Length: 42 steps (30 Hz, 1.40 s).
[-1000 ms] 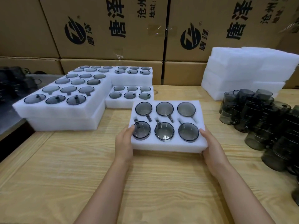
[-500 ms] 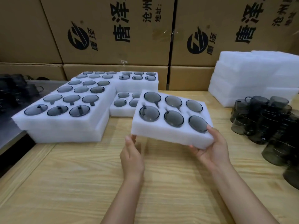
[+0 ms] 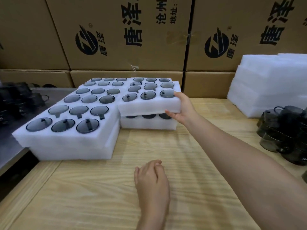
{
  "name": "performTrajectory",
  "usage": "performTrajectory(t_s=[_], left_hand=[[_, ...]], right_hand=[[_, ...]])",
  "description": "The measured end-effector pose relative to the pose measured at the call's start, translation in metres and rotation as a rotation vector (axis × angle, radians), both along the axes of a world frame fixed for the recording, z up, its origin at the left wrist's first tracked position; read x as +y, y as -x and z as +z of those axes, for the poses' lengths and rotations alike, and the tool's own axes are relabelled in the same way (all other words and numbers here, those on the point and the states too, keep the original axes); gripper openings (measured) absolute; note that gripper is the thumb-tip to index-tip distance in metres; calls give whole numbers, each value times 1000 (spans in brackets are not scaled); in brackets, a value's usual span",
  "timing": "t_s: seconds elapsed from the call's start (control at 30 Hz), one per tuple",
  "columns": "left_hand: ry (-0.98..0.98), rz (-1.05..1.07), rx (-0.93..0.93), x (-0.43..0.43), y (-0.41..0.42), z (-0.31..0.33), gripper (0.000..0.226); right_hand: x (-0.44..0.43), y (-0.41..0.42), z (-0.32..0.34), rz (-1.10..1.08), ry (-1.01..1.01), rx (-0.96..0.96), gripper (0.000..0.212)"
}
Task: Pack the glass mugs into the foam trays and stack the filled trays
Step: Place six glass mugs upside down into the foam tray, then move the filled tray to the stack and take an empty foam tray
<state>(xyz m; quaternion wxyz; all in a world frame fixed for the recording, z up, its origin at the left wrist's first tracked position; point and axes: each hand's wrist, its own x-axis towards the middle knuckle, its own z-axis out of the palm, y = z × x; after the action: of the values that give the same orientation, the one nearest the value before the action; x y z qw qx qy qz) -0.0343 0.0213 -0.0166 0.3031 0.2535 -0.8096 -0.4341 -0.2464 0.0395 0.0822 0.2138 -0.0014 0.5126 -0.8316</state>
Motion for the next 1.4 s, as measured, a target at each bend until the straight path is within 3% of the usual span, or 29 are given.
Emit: performTrajectory(t_s=[0.17, 0.27, 0.33, 0.5, 0.6, 0.67, 0.73, 0.87, 0.93, 1.1, 1.17, 1.3, 1.4], left_hand=[[-25, 12, 30, 1, 1, 1, 45], [-11, 6, 21, 3, 0, 4, 46], [-4, 8, -2, 4, -1, 5, 46], [-1, 7, -18, 3, 0, 7, 43], [7, 5, -45, 2, 0, 6, 33], [-5, 8, -49, 1, 0, 4, 17], [-17, 12, -68, 0, 2, 3, 13], [11, 10, -26, 0, 1, 3, 15], [23, -11, -4, 0, 0, 2, 26], [36, -38, 52, -2, 3, 0, 40], [21, -22, 58, -2, 4, 0, 33], [7, -8, 44, -2, 5, -1, 26], [2, -18, 30, -2, 5, -1, 25]], right_hand=[[-14, 10, -13, -4, -250, 240, 51], [-2, 14, -26, 33, -716, 536, 81], [6, 14, -37, 60, -988, 636, 89], [6, 14, -49, 47, -859, 624, 89], [11, 13, -36, 77, -953, 646, 67], [25, 19, -16, -7, -942, 653, 56], [52, 37, 11, -191, -945, 683, 62], [155, 91, 71, -585, -1512, 970, 59], [217, 118, 91, -679, -1733, 1007, 65], [299, 159, 98, -401, -1908, 666, 69], [300, 164, 93, -314, -1890, 713, 66], [290, 164, 89, -446, -1736, 770, 50], [282, 165, 88, -449, -1803, 823, 50]])
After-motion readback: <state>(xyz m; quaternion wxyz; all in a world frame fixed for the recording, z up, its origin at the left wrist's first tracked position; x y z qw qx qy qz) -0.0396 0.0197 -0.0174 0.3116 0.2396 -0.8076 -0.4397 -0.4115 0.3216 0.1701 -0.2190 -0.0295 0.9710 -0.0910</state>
